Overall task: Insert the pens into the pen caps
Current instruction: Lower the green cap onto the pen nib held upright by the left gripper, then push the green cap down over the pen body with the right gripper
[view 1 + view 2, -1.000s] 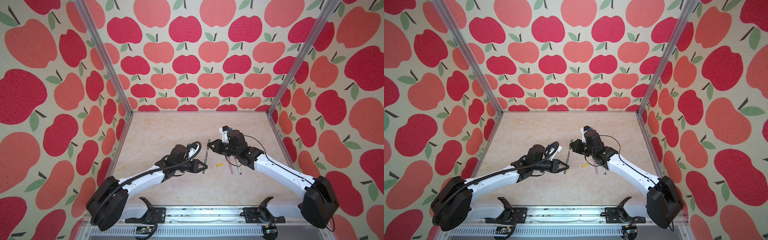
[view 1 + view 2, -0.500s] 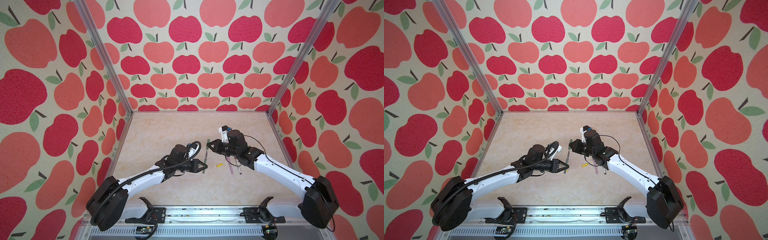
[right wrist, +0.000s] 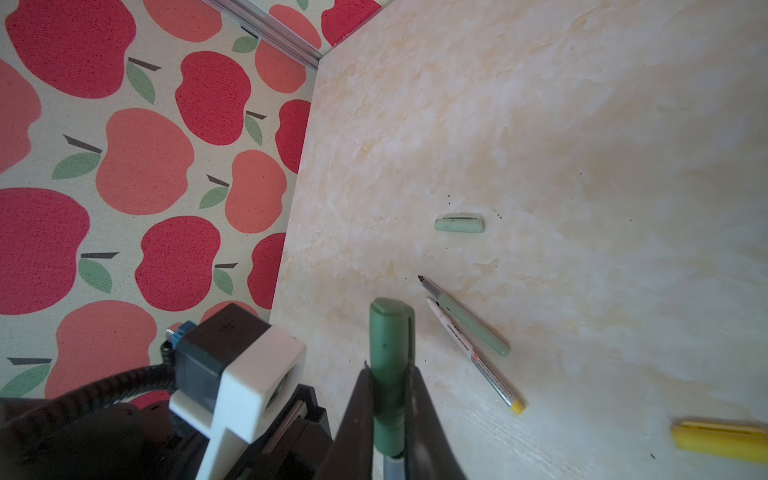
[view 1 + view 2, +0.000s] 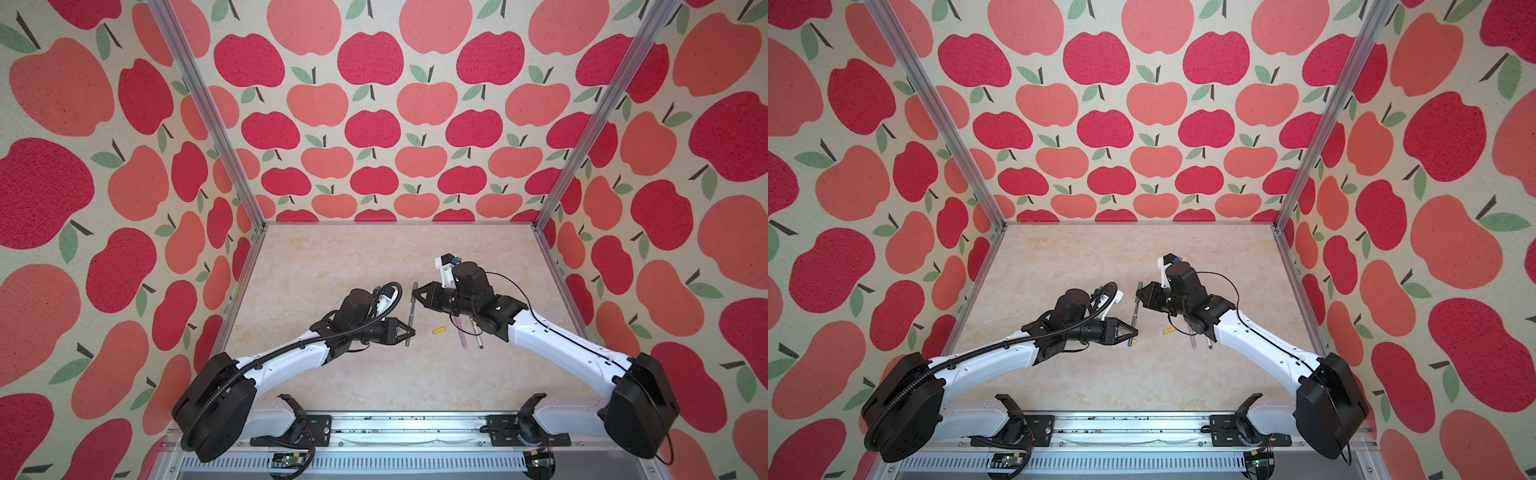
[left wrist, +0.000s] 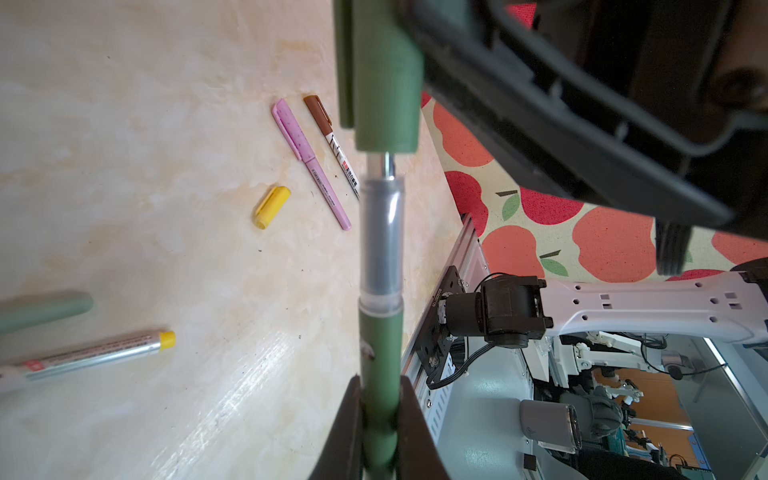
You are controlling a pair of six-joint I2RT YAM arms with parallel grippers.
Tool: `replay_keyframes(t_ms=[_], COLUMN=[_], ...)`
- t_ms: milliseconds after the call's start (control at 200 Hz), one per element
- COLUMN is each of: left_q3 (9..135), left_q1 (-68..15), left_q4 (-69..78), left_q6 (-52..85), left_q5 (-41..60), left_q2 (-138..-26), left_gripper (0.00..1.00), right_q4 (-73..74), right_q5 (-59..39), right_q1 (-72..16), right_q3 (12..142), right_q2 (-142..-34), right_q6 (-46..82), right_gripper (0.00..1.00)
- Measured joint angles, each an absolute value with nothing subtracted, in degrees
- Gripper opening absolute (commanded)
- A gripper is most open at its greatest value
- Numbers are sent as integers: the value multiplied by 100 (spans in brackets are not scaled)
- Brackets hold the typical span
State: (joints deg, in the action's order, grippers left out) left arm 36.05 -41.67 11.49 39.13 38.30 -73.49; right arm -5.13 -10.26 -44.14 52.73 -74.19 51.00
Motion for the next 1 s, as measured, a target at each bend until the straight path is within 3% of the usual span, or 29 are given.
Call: replay_keyframes(t_ms=[1001], left_q3=[3594], left_q1=[-4226], left_q4=[945], left_q6=[3911], left_q5=[3791], left_q2=[-7083], left_gripper=[0], right_q4=[-609], right_q5=[-738], right_q1=[-4727], right_q3=[5199], right_q2=[-7155], right_q6=[4950], right_gripper=[6])
